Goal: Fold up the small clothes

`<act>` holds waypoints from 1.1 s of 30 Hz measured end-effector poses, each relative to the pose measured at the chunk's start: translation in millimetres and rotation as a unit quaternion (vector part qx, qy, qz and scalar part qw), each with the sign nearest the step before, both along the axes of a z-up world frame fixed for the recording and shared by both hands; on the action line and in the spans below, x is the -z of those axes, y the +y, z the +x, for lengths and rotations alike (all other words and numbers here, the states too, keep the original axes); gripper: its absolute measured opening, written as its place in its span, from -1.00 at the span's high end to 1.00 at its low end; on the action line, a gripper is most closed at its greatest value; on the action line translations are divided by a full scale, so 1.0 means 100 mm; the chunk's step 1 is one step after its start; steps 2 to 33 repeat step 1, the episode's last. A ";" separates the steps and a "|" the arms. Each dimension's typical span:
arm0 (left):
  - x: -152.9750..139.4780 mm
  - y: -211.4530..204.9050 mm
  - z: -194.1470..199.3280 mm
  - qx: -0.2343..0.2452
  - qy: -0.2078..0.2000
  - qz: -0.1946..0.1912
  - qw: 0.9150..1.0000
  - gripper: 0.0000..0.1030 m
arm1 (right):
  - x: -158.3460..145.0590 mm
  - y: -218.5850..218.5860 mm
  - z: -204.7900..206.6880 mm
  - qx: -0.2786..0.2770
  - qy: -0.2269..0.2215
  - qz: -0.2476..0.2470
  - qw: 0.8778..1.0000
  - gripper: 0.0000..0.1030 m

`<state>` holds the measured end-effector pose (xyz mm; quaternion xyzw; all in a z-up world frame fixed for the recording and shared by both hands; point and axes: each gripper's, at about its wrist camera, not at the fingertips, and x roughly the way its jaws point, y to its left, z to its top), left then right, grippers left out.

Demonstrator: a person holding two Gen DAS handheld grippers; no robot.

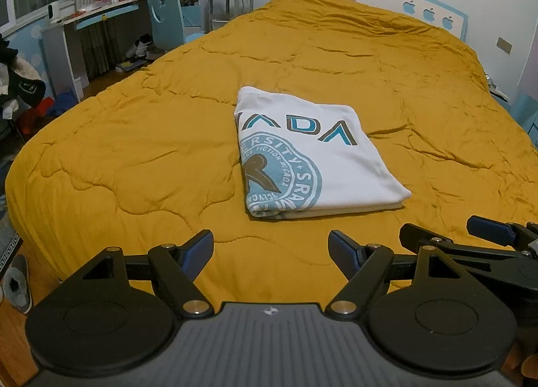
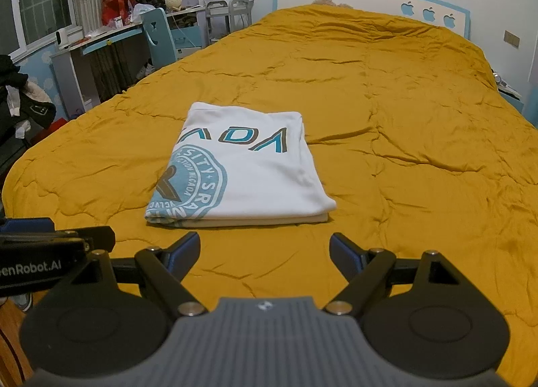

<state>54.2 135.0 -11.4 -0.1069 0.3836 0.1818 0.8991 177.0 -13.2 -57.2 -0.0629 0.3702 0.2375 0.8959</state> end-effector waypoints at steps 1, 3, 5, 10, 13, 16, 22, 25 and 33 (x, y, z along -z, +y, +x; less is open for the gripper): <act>0.00 0.00 0.00 0.000 0.001 0.000 1.000 -0.76 | 0.00 0.00 0.00 0.000 0.000 0.000 1.000 -0.55; 0.00 0.00 0.00 0.000 0.001 0.000 1.000 -0.76 | 0.00 0.00 0.00 0.000 0.000 0.000 1.000 -0.55; 0.00 0.00 0.00 0.000 0.001 0.000 1.000 -0.76 | 0.00 0.00 0.00 0.000 0.000 0.000 1.000 -0.55; 0.00 0.00 0.00 0.000 0.001 0.000 1.000 -0.76 | 0.00 0.00 0.00 0.000 0.000 0.000 1.000 -0.55; 0.00 0.00 0.00 0.000 0.001 0.000 1.000 -0.76 | 0.00 0.00 0.00 0.000 0.000 0.000 1.000 -0.55; 0.00 0.00 0.00 0.000 0.001 0.000 1.000 -0.76 | 0.00 0.00 0.00 0.000 0.000 0.000 1.000 -0.55; 0.00 0.00 0.00 0.000 0.001 0.000 1.000 -0.76 | 0.00 0.00 0.00 0.000 0.000 0.000 1.000 -0.55; 0.00 0.00 0.00 0.000 0.001 0.000 1.000 -0.76 | 0.00 0.00 0.00 0.000 0.000 0.000 1.000 -0.55; 0.00 0.00 0.00 0.000 0.001 0.000 1.000 -0.76 | 0.00 0.00 0.00 0.000 0.000 0.000 1.000 -0.55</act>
